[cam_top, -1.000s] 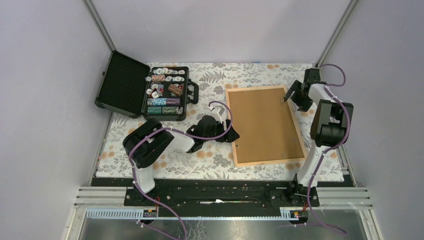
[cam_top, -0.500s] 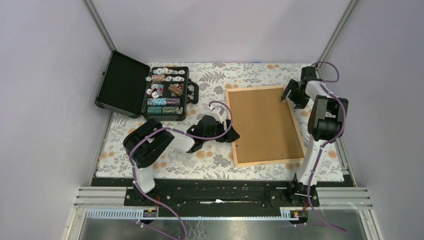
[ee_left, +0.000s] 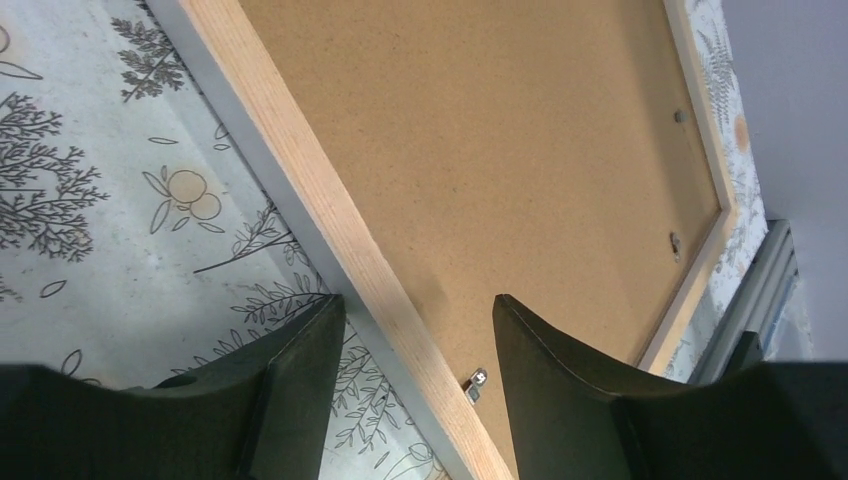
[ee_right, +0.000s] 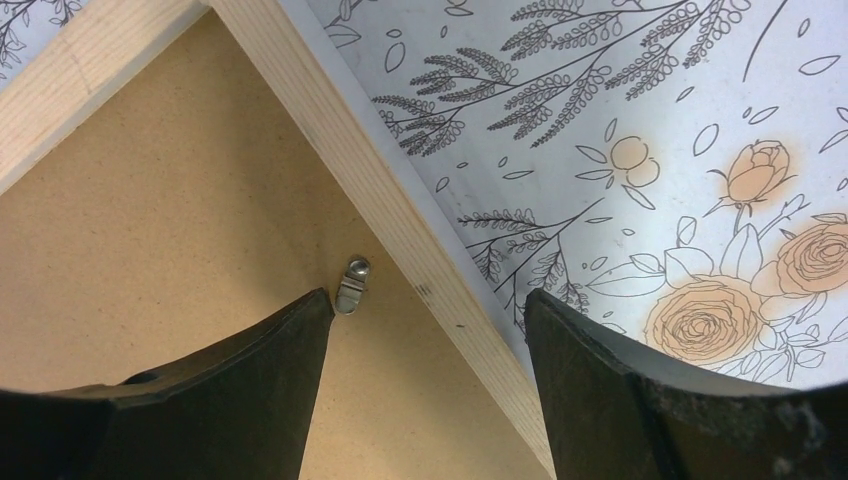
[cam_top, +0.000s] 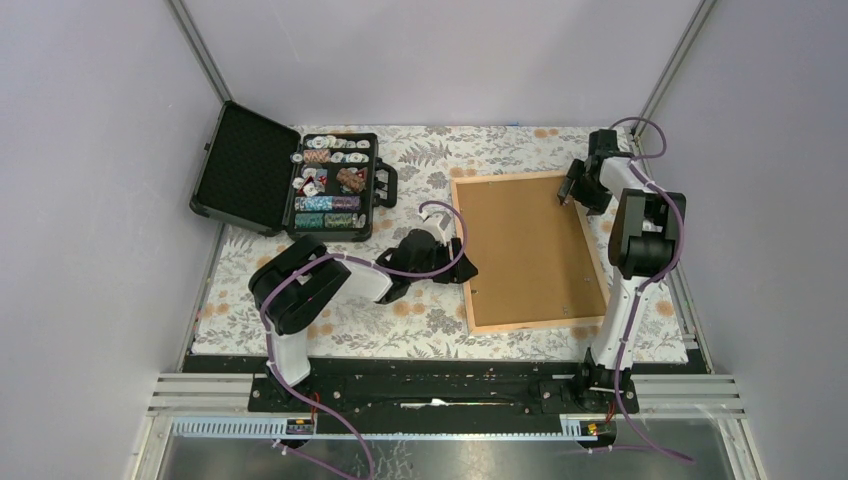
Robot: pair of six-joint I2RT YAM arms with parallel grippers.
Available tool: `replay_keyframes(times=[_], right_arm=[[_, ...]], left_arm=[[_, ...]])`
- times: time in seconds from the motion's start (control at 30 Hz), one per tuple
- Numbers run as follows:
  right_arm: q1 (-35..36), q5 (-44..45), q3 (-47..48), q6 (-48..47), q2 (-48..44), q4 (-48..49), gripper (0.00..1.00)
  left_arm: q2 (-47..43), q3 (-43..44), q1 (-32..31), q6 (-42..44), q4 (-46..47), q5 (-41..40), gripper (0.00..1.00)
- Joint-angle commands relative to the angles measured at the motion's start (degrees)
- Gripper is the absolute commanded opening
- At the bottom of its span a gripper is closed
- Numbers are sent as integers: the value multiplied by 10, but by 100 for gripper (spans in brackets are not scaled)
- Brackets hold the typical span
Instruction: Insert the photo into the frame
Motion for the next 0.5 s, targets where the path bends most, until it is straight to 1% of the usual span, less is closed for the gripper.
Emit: replay_keyframes(times=[0.0,0.07,0.2,0.27,0.33,0.47], right_arm=[[15,41,18,-13,12,-27,78],[17,41,20,-13,13,-28,77],[19,46,24,-13,14,-33,77],[20,49,24,-13,13,-33,77],[20,53,24,-14,10,-34,76],[21,60,24,-16,5,-34,73]], left_arm=[[15,24,-8,3,-72,-57,60],[19,33,-13,5,-91,-74,59],[30,54,-22,9,-127,-105,53],[30,58,-26,8,-140,-128,47],[29,62,-27,4,-154,-151,39],[33,67,-30,-7,-176,-182,29]])
